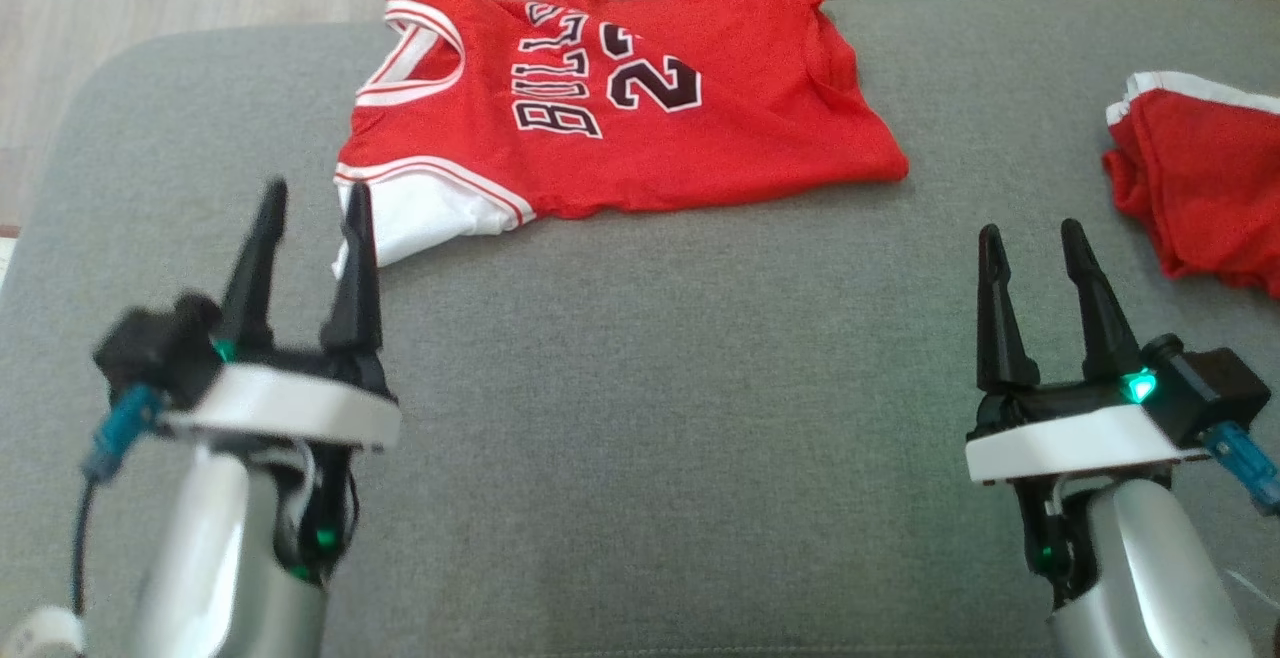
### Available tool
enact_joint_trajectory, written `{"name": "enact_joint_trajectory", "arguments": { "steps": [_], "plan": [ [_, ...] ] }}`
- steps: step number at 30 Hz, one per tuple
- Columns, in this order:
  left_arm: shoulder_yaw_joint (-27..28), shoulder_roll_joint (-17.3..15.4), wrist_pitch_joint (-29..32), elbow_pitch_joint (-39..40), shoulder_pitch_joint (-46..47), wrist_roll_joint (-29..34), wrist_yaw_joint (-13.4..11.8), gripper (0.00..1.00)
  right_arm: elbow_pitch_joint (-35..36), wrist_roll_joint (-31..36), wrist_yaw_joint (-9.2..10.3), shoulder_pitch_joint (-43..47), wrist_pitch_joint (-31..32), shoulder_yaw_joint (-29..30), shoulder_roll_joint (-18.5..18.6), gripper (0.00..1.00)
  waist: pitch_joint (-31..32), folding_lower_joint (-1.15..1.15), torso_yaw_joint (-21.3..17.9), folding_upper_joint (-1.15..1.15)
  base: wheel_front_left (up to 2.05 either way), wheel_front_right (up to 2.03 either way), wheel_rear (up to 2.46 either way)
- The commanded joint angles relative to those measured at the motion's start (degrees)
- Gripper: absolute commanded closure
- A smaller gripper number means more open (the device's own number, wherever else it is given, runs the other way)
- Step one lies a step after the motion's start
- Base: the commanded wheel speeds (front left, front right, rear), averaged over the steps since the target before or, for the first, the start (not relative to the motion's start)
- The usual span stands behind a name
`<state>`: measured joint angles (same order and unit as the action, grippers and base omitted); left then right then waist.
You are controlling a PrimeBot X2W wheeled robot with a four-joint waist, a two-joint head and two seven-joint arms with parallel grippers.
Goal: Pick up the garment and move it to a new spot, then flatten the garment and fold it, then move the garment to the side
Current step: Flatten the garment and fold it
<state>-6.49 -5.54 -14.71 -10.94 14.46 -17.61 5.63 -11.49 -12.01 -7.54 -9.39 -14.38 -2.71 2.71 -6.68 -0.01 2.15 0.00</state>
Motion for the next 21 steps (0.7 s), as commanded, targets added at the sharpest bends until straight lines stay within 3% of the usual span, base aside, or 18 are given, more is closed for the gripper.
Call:
{"name": "enact_joint_trajectory", "arguments": {
  "steps": [1,14,21],
  "plan": [
    [2.5,-0.6,-0.3,2.4,1.5,0.4,0.1,0.00,2.3,0.2,0.05,-0.8,-0.6,-1.3,0.2,0.00,0.3,0.01,0.2,0.00,0.00,0.00,0.00],
    [4.8,2.5,-0.3,3.0,-4.8,2.9,0.4,0.00,2.3,-0.4,0.05,-0.2,-0.4,-3.3,0.2,0.00,0.4,0.01,-0.9,0.00,0.00,0.00,0.00],
    [4.2,1.7,-0.1,-7.1,-0.7,5.5,0.2,0.00,2.8,-0.4,0.05,-0.6,-0.1,-3.8,0.2,0.00,-2.2,0.01,-2.1,0.00,0.00,0.00,0.00]
  ]
}}
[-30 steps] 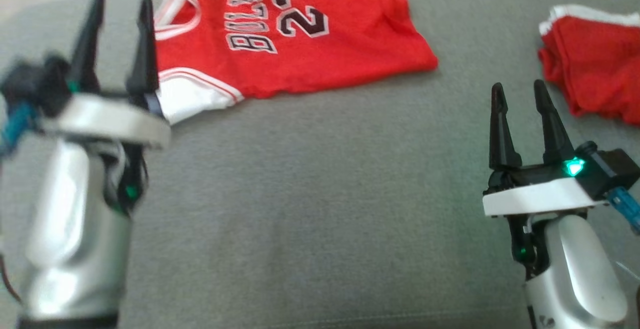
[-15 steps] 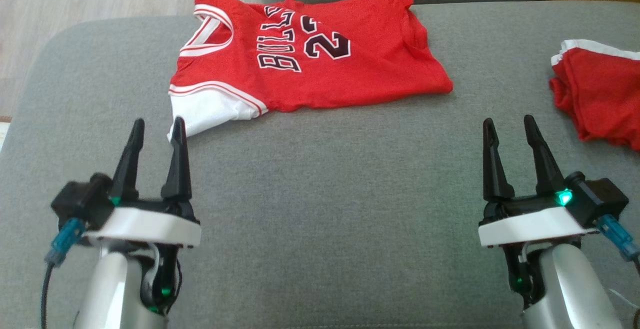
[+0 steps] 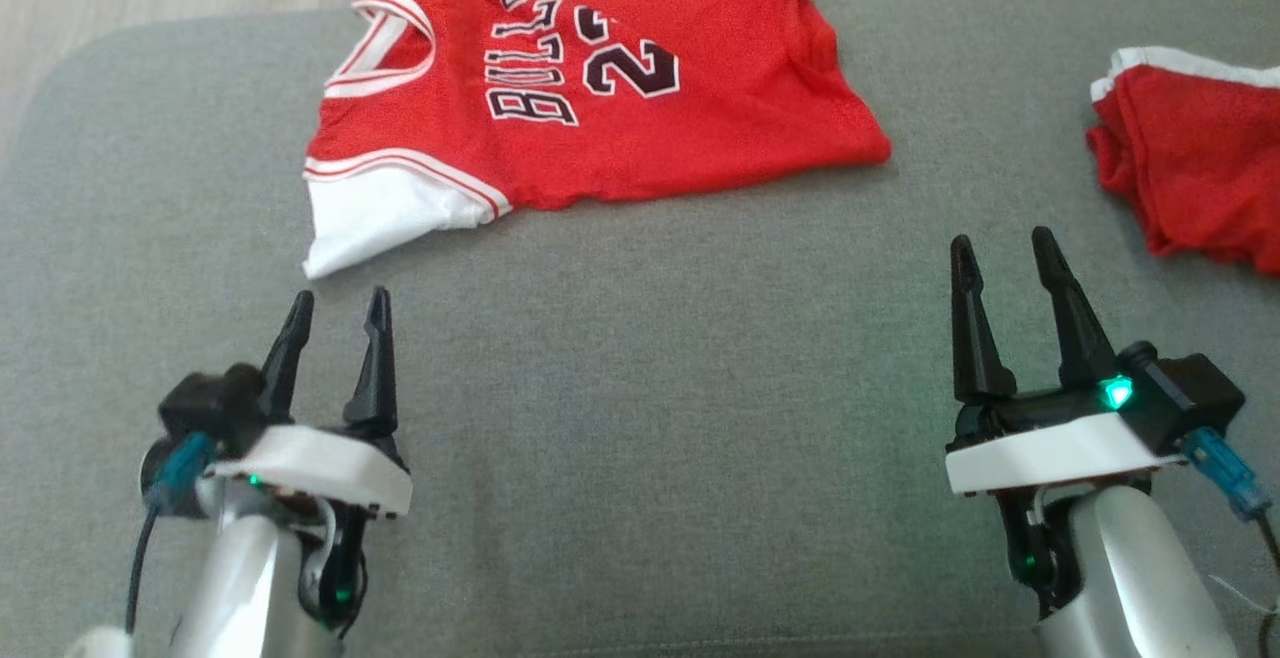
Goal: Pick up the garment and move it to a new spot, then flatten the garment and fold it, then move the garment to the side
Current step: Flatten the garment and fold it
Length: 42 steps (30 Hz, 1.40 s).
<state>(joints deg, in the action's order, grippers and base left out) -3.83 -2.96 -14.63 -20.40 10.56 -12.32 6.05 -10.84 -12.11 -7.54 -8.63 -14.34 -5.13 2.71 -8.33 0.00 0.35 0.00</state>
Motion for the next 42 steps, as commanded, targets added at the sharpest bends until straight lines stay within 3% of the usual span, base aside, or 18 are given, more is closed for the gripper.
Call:
{"name": "enact_joint_trajectory", "arguments": {
  "steps": [1,18,27,28,29,30,37,42],
  "plan": [
    [1.5,-1.4,0.2,0.3,4.4,0.5,-0.3,0.00,2.1,-0.3,0.05,-1.4,-0.1,-1.3,0.2,0.00,-1.0,0.00,-0.4,0.00,0.00,0.00,0.00],
    [0.0,-9.1,6.4,-27.4,24.0,4.6,-2.4,0.00,1.4,-0.4,0.05,-4.4,-0.4,-2.4,0.2,0.00,-7.8,0.00,-3.4,0.00,0.00,0.00,0.00],
    [-2.1,-10.0,7.1,-36.2,28.2,4.6,-0.4,0.00,0.9,-0.4,0.05,-5.4,-0.5,-2.4,0.2,0.00,-8.7,0.00,-4.3,0.00,0.00,0.00,0.00],
    [-2.4,-10.1,7.0,-37.1,28.7,4.5,-0.2,0.13,0.9,-0.4,0.05,-5.5,-0.5,-2.4,0.2,0.00,-8.6,0.00,-4.3,0.00,0.00,0.00,0.00],
    [-2.7,-10.1,6.5,-37.6,29.1,4.4,0.0,0.83,0.8,-0.4,0.05,-5.5,-0.5,-2.3,0.2,0.00,-8.6,0.00,-4.3,0.00,0.00,0.00,0.00],
    [-2.8,-10.0,5.7,-38.1,29.4,4.2,0.2,1.00,0.8,-0.4,0.05,-5.6,-0.5,-2.2,0.2,0.00,-8.5,0.00,-4.3,0.00,0.00,0.00,0.00],
    [-4.1,-9.2,0.2,-36.1,30.3,3.2,1.0,1.00,0.3,-0.3,0.05,-4.8,-0.6,-1.2,0.2,0.00,-6.9,0.00,-3.1,0.00,0.00,0.00,0.00],
    [-4.7,-8.6,-0.3,-23.7,28.0,2.8,1.3,1.00,0.0,-0.6,0.05,-4.2,-0.6,-1.2,0.2,0.00,-4.9,0.00,-1.7,0.00,0.00,0.00,0.00]
  ]
}}
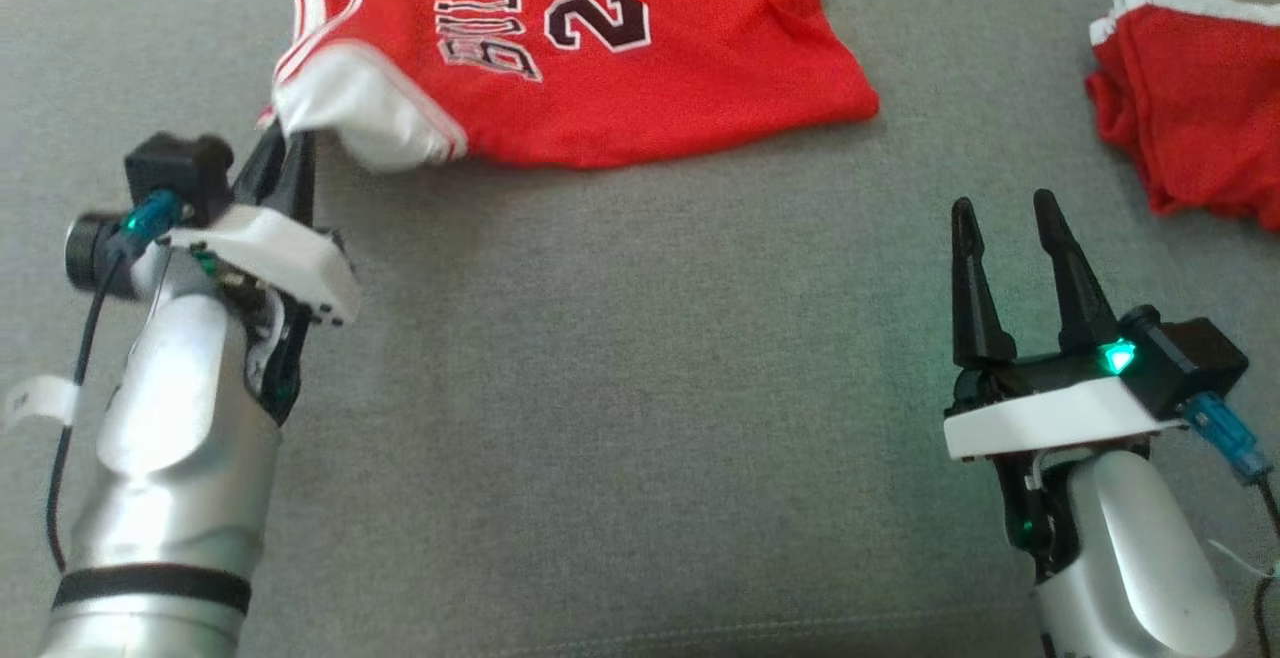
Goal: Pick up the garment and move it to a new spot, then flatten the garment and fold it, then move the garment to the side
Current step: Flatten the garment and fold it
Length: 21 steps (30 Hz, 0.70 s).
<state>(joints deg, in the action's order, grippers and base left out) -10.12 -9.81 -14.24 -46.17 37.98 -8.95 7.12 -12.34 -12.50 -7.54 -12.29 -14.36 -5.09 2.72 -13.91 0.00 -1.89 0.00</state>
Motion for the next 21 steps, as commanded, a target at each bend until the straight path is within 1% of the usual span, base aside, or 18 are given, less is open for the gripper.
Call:
{"name": "enact_joint_trajectory", "arguments": {
  "steps": [1,3,4,6,13,21],
  "plan": [
    [1.7,-1.7,-0.7,5.3,-0.5,-0.6,0.2,1.00,1.4,-0.2,0.05,-0.4,-0.6,-1.2,0.2,0.00,1.1,0.00,0.9,0.00,0.00,0.00,0.00],
    [1.9,-1.7,-0.7,11.2,-2.7,-0.8,0.3,1.00,1.3,-0.3,0.05,-0.2,-0.6,-1.2,0.2,0.00,2.0,0.00,1.4,0.00,0.00,0.00,0.00],
    [2.1,-1.6,-0.7,16.1,-4.8,-0.9,0.3,1.00,1.2,-0.4,0.05,0.0,-0.6,-1.2,0.2,0.00,2.8,0.00,1.9,0.00,0.00,0.00,0.00],
    [2.0,-1.6,-0.7,19.4,-6.8,-0.8,0.3,1.00,1.1,-0.5,0.05,0.3,-0.6,-1.3,0.2,0.00,3.7,0.00,2.4,0.00,0.00,0.00,0.00],
    [0.9,-2.0,-0.7,23.8,-12.9,-0.5,0.3,1.00,0.4,-1.0,0.05,1.5,-0.6,-1.5,0.2,0.00,6.7,0.00,3.7,0.00,0.00,0.00,0.00],
    [0.1,-2.0,-0.2,25.7,-21.1,-1.2,-0.1,1.00,0.0,-1.6,0.05,2.7,-0.6,-1.4,0.2,0.00,9.1,0.00,4.6,0.00,0.00,0.00,0.00]
  ]
}}
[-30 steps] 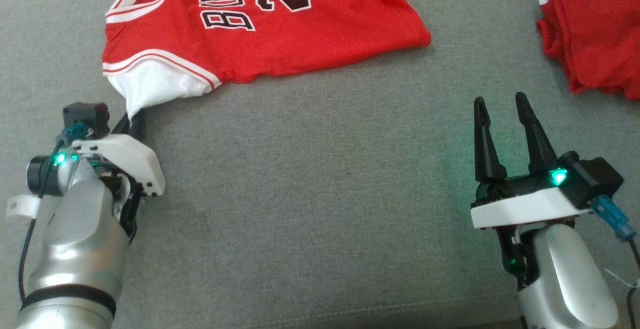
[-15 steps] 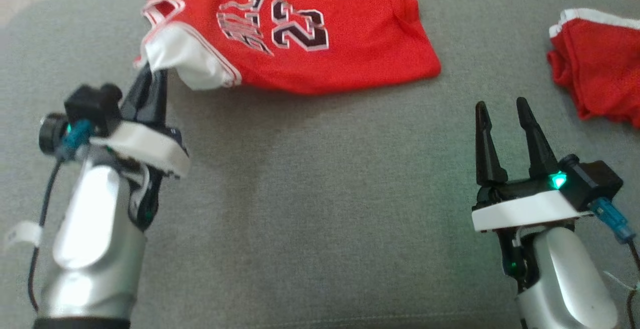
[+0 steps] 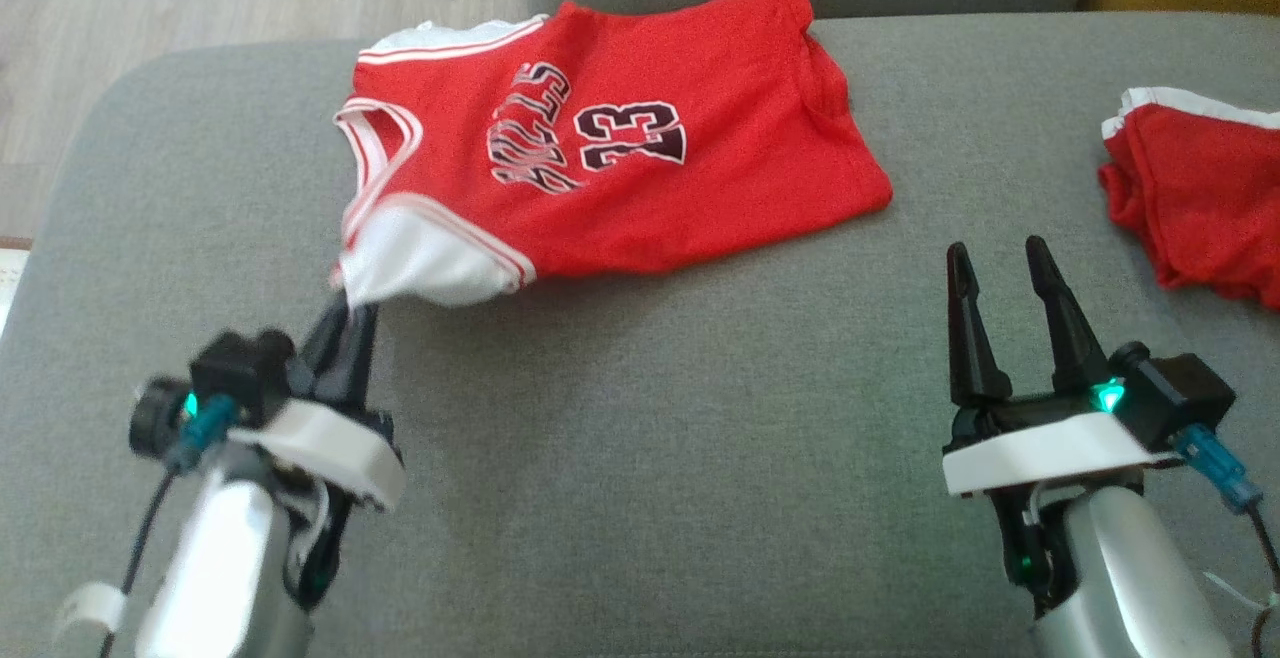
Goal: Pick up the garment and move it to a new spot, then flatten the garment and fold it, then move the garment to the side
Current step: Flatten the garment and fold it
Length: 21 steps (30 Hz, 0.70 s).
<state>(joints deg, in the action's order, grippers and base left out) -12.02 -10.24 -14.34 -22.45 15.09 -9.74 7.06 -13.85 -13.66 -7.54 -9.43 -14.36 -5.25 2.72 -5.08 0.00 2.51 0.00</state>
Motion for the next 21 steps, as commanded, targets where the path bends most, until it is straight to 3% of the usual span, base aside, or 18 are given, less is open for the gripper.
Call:
{"name": "enact_joint_trajectory", "arguments": {
  "steps": [1,3,4,5,15,21],
  "plan": [
    [2.0,-1.6,-0.1,2.0,1.8,-0.4,0.0,1.00,1.5,-0.4,0.05,-0.2,-0.6,-1.3,0.2,0.00,0.3,0.00,0.2,0.00,0.00,0.00,0.00],
    [1.8,-1.6,1.3,0.9,0.3,-0.9,0.0,1.00,1.4,-0.5,0.05,0.0,-0.6,-1.3,0.2,0.00,0.5,0.00,0.3,0.00,0.00,0.00,0.00],
    [1.7,-1.6,1.9,0.2,-0.1,-1.2,0.0,0.22,1.3,-0.5,0.05,0.0,-0.6,-1.5,0.2,0.00,0.6,0.00,0.3,0.00,0.00,0.00,0.00],
    [1.6,-1.6,2.0,-0.5,-0.3,-1.4,0.0,0.00,1.2,-0.5,0.05,0.1,-0.6,-1.6,0.2,0.00,0.6,0.00,0.3,0.00,0.00,0.00,0.00],
    [6.2,1.2,-0.4,-1.5,-0.8,-4.0,-5.1,0.00,0.6,-0.1,0.05,0.4,-0.6,-1.7,0.2,0.00,0.7,0.00,0.3,0.00,0.00,0.00,0.00],
    [8.9,4.6,-0.6,6.1,-3.5,-5.2,-4.9,0.00,0.6,0.3,0.05,0.9,-0.6,-1.0,0.2,0.00,0.1,0.00,0.8,0.00,0.00,0.00,0.00]
  ]
}}
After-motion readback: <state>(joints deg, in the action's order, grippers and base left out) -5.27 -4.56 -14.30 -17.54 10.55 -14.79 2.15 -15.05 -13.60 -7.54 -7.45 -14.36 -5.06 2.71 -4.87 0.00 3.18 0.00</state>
